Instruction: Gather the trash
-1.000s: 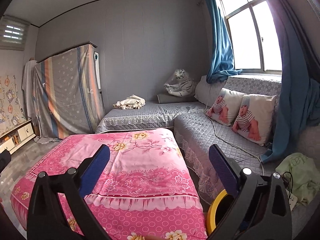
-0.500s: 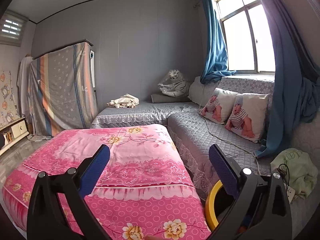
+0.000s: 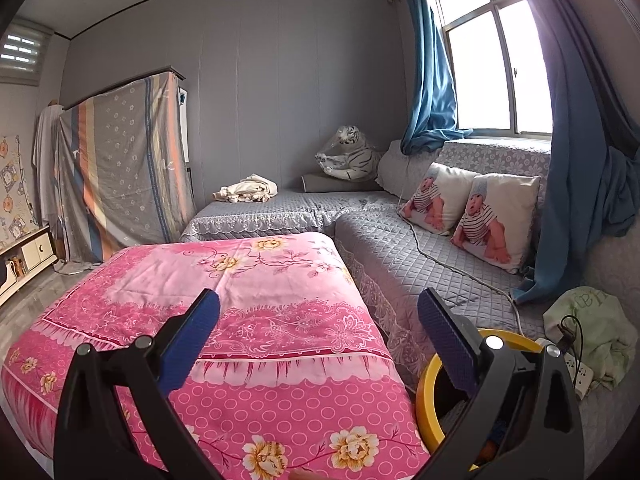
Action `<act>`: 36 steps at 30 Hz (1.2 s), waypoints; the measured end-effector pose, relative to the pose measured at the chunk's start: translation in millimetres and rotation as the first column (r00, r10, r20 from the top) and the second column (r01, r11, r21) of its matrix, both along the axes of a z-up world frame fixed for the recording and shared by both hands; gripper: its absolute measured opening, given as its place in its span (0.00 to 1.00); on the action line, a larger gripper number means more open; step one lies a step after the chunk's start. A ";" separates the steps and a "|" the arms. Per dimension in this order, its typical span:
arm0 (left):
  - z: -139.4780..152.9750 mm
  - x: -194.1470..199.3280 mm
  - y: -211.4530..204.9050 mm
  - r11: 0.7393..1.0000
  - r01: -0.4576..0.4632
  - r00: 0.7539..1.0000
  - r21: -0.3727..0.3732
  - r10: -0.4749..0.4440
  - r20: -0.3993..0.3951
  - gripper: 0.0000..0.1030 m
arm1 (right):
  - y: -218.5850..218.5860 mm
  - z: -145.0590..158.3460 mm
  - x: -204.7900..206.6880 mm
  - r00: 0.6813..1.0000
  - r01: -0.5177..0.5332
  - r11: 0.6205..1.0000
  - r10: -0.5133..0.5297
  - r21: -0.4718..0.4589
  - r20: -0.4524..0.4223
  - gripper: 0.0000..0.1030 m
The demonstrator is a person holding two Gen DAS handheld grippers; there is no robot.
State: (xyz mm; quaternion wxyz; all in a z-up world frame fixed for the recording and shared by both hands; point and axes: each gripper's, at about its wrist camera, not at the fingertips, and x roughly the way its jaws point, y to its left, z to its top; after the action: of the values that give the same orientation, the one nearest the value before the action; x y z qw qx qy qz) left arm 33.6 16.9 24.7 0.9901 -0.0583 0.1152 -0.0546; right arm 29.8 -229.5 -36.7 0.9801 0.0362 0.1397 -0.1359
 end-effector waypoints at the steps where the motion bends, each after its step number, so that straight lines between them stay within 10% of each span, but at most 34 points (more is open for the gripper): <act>1: -0.2 0.4 0.1 1.000 0.003 1.000 -0.003 -0.003 -0.004 0.92 | 0.3 -0.1 0.3 1.000 -0.001 1.000 0.001 0.001 -0.001 0.92; 36: -7.4 4.6 -1.7 0.999 0.032 0.999 -0.022 -0.032 -0.036 0.92 | 0.2 -9.2 5.5 0.999 -0.009 1.000 0.010 0.022 -0.034 0.92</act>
State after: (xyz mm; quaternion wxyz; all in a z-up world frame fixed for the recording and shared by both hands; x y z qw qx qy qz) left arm 38.1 15.3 17.3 0.9862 -0.0683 0.1335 -0.0706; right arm 35.3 -229.3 -45.9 0.9779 0.0439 0.1578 -0.1302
